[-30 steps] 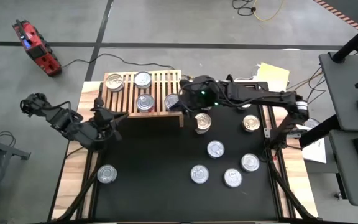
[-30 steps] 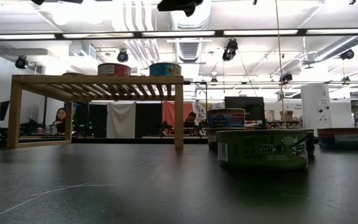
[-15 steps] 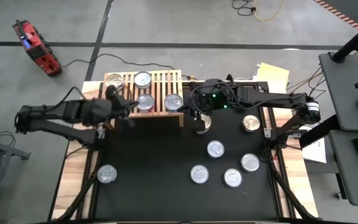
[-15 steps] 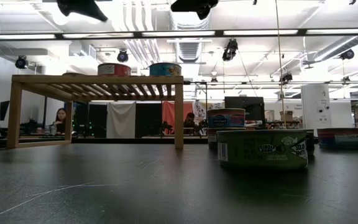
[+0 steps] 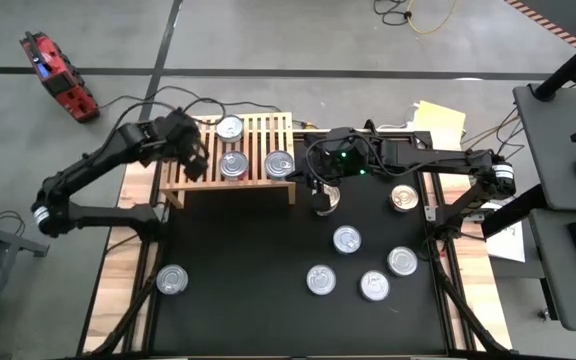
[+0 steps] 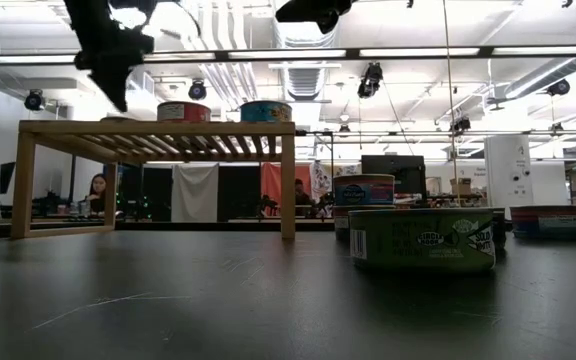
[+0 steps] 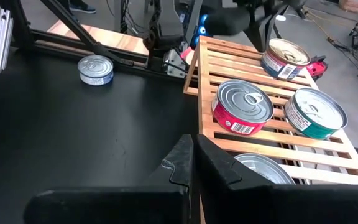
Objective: Stack canned seafood by type on shelf
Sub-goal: Adjust the cans on the shelf
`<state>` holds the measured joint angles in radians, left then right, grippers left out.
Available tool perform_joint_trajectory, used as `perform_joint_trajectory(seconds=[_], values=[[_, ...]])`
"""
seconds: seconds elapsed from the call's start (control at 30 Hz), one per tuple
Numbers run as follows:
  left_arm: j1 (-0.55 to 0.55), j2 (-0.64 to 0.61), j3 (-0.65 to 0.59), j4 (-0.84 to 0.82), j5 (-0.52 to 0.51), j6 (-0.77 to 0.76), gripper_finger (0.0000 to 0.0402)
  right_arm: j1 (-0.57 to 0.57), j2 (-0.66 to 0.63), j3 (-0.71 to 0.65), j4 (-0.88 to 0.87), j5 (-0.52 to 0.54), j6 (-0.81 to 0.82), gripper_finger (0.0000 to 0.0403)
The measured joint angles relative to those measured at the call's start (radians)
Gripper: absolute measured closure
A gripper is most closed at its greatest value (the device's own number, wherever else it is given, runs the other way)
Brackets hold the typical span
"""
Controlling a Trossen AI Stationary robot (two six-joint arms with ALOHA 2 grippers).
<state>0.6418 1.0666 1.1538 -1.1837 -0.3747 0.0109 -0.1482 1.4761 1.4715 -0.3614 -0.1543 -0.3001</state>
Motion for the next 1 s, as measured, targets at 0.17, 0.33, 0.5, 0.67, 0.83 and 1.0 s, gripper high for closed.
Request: perform_joint_trajectory(seconds=[0.17,0.33,0.5,0.67,0.83,1.0], values=[[0.038,0.093,0.026,-0.066,0.048,0.193,0.0401,0.0,0.0,-0.001,0.0,0.0,-0.007,0.0393],[0.037,0.148,0.048,-0.121,0.105,0.336,0.0401,0.0,0.0,-0.005,-0.005,0.0,-0.009,0.0393],[0.04,0.172,0.052,-0.183,-0.083,0.346,0.0401,0.0,0.0,-0.005,-0.007,-0.001,-0.015,0.0393],[0.041,0.176,0.058,-0.165,-0.084,0.347,0.0401,0.0,0.0,-0.008,-0.008,-0.001,-0.025,0.0393],[0.053,0.175,0.063,-0.127,-0.087,0.347,0.0401,0.0,0.0,-0.013,-0.008,-0.001,-0.025,0.0393],[0.073,0.175,0.063,-0.121,-0.088,0.347,0.0401,0.0,0.0,-0.016,-0.016,-0.001,-0.024,0.0393]])
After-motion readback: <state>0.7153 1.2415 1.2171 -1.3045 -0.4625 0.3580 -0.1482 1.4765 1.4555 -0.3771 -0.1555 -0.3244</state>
